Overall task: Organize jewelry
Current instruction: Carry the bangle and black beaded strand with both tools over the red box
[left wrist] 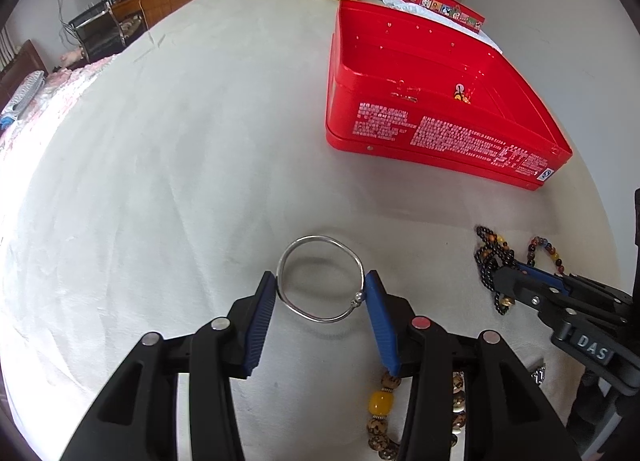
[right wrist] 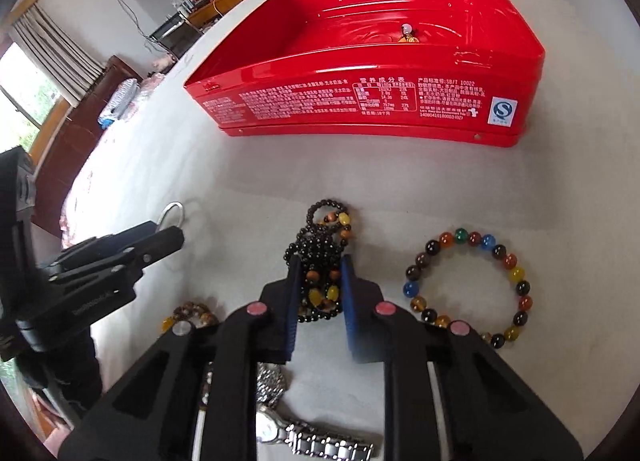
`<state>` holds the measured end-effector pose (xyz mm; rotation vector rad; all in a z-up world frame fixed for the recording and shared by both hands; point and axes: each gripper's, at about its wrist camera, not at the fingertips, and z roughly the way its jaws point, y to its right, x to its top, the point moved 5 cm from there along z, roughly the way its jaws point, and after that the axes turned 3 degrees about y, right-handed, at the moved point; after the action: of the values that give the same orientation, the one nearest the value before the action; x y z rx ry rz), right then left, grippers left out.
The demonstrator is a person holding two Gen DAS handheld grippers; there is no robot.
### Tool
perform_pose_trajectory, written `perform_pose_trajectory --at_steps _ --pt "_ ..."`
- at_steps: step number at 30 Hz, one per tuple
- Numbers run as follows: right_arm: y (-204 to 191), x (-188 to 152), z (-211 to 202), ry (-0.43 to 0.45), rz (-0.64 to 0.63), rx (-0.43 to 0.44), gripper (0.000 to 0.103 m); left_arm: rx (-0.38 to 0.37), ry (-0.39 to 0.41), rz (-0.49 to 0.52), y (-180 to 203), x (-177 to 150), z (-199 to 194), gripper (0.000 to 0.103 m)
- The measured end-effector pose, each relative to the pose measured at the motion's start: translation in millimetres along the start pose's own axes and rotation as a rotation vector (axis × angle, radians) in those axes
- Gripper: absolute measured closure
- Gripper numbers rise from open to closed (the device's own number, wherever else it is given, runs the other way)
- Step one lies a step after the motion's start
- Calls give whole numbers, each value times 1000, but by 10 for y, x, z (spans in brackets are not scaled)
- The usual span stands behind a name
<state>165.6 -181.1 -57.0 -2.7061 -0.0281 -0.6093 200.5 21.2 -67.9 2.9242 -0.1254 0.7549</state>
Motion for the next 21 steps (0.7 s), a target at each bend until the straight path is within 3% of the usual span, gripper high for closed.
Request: perform_pose_trajectory --at_steps 11,21 --pt "51 35 -390 61 17 68 87 -5 15 9 17 1 -32 57" --pt "58 3 -303 39 10 40 87 6 6 24 48 -24 18 57"
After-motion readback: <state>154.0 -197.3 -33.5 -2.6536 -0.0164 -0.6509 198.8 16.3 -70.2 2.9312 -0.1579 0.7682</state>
